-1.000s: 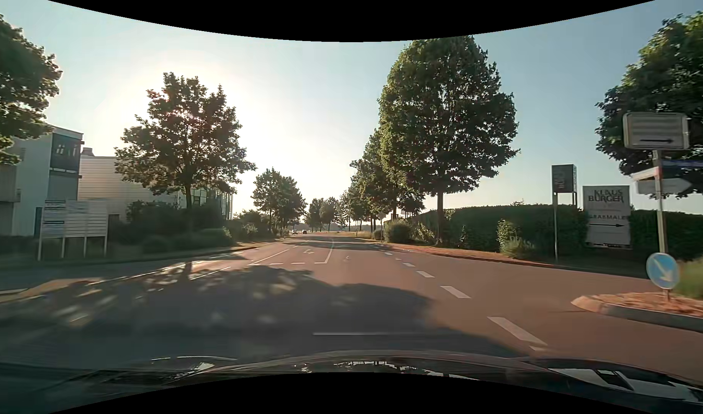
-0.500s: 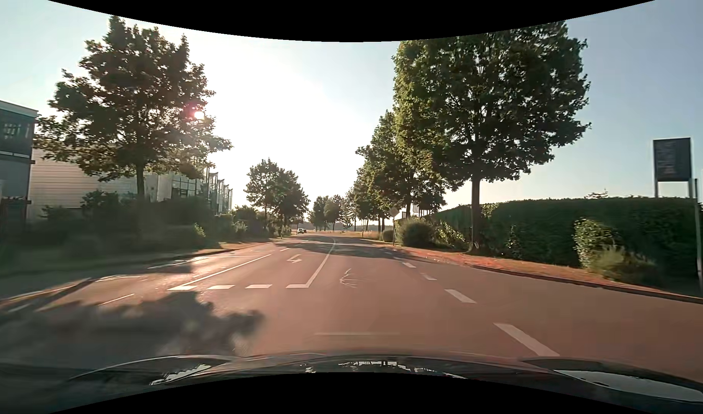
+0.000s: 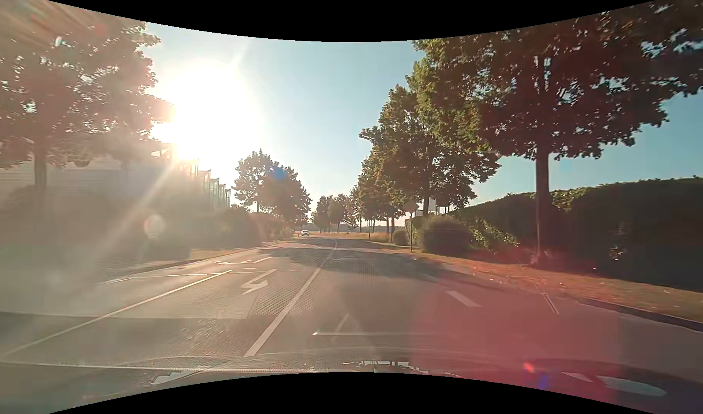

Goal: Follow the waypoints while adhering to traffic rules and regulations

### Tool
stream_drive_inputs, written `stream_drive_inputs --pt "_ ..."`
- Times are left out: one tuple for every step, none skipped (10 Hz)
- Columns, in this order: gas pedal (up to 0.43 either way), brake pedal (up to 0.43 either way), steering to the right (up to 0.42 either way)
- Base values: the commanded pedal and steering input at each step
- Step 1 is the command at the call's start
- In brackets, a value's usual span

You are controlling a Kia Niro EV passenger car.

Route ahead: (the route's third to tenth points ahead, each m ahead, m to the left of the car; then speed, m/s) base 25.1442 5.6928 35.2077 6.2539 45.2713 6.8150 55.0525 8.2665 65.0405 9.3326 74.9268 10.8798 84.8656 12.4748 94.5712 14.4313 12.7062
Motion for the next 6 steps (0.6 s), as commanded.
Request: stream_drive_inputs --pt "0.087 0.000 -0.007" --pt "0.087 0.000 -0.005" --pt "0.087 0.000 -0.005" --pt "0.087 0.000 -0.005" --pt "0.087 0.000 -0.005" --pt "0.087 0.000 -0.005"
